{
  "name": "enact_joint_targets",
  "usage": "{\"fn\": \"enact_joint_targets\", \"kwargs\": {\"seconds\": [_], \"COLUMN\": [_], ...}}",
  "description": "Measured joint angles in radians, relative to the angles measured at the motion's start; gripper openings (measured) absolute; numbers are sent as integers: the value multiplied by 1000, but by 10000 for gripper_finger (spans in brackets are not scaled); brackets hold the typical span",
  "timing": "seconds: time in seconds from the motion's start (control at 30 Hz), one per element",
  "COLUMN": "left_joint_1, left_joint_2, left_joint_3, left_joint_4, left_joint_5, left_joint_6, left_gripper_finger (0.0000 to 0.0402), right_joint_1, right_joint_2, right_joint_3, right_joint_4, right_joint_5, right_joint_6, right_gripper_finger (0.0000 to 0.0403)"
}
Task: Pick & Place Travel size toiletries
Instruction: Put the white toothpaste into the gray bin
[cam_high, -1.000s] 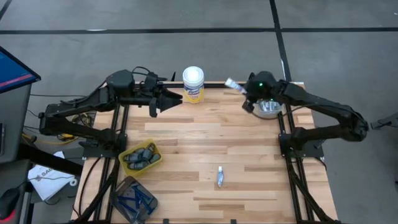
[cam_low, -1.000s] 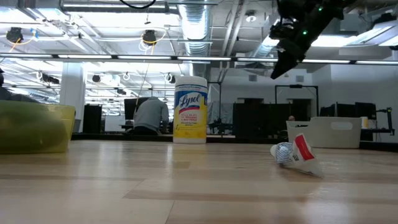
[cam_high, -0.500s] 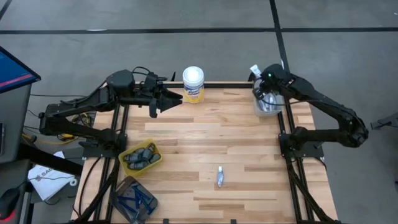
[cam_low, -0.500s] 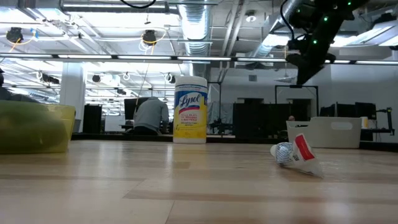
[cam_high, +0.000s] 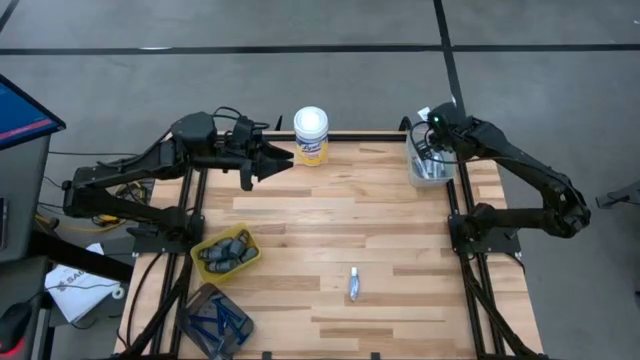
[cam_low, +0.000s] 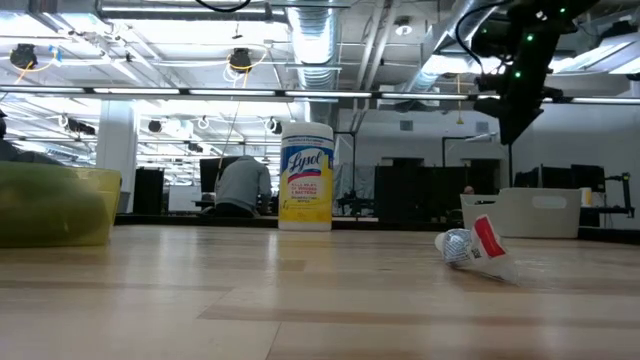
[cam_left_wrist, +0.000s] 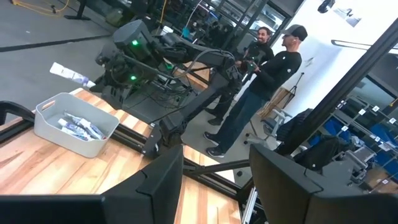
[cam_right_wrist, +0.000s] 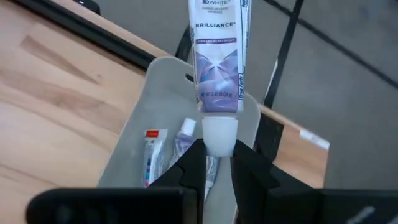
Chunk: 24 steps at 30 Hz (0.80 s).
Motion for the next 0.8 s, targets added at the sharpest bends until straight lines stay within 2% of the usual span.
{"fn": "enact_joint_targets", "kwargs": {"seconds": [0.33,0.47,0.8], "left_joint_1": [-3,-6,-6], "left_joint_2": [0,0,0], "left_joint_3": [0,0,0], "left_joint_4": [0,0,0], "left_joint_5": [0,0,0], "left_joint_6": [-3,-3,-3], "left_gripper_finger": [182,182,182], "right_joint_1": [84,115,77], "right_joint_2": [109,130,133], "right_joint_3": [-45,-49,-49], "right_joint_4": [-25,-13,-32], "right_joint_5": [-36,33,58], "right_joint_6": [345,390,612], "right_gripper_finger": [49,49,49]}}
